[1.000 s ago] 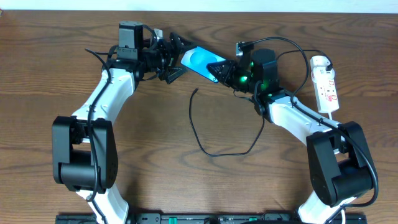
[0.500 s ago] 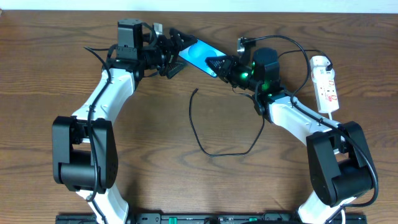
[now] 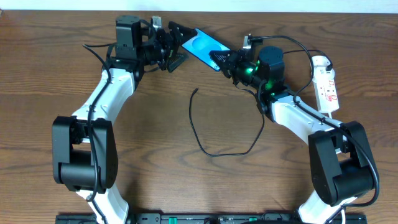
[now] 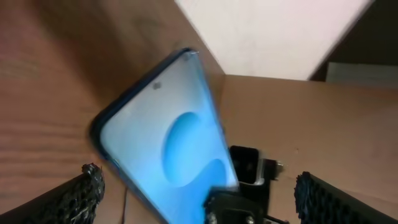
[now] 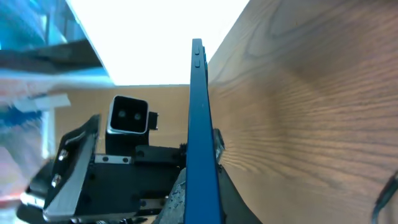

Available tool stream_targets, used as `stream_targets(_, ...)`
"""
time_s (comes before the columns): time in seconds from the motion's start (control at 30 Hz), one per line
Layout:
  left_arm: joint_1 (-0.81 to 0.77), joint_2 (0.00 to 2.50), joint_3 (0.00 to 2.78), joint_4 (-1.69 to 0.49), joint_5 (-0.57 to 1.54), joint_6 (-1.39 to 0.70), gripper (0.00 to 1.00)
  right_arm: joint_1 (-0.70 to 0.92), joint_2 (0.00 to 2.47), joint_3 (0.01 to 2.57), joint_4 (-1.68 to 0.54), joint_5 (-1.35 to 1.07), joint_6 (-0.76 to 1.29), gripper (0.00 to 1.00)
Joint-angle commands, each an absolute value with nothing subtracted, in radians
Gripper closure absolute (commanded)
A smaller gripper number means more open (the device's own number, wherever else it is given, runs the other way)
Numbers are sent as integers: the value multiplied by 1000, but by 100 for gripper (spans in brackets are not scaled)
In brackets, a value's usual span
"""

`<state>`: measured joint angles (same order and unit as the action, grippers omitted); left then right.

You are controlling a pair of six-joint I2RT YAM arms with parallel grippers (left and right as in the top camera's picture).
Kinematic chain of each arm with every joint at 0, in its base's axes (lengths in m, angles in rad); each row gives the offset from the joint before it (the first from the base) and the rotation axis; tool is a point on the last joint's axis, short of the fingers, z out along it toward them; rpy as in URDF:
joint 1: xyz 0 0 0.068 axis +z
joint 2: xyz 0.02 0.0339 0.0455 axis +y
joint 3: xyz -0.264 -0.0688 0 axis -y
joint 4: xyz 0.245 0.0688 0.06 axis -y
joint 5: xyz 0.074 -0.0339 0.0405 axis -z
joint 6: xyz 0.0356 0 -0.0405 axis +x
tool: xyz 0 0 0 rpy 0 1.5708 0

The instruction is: Plug charger to phone and switch on socket

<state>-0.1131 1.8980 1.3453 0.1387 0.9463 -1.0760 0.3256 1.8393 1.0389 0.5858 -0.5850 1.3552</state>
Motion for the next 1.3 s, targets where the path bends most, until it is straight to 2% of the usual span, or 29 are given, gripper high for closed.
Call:
stream_targets(0.0, -110, 1879, 1365, 214, 992, -1078, 2, 321, 1827, 1060, 625, -557, 1521, 98)
stream_targets(0.2, -110, 1879, 1365, 238, 999, -1074, 2, 321, 1827, 1060, 744, -553, 1577, 99)
stream_targets(0.6, -126, 1879, 1365, 301, 998, -1074, 1, 339, 1827, 1060, 771, -548, 1726, 99)
stream_targets(0.77, -126, 1879, 1365, 301, 998, -1074, 10, 350, 1827, 1060, 771, -548, 1758, 98)
stream_targets(0.87, -126, 1879, 1365, 301, 994, -1075, 23, 367, 1827, 1060, 771, -547, 1757, 99)
stream_targets(0.97, -126, 1879, 1365, 301, 982, -1076, 32, 381, 1827, 1060, 770, -532, 1757, 99)
stream_targets(1.27, -126, 1879, 1365, 301, 955, -1079, 46, 401, 1827, 1060, 770, -522, 1765, 99)
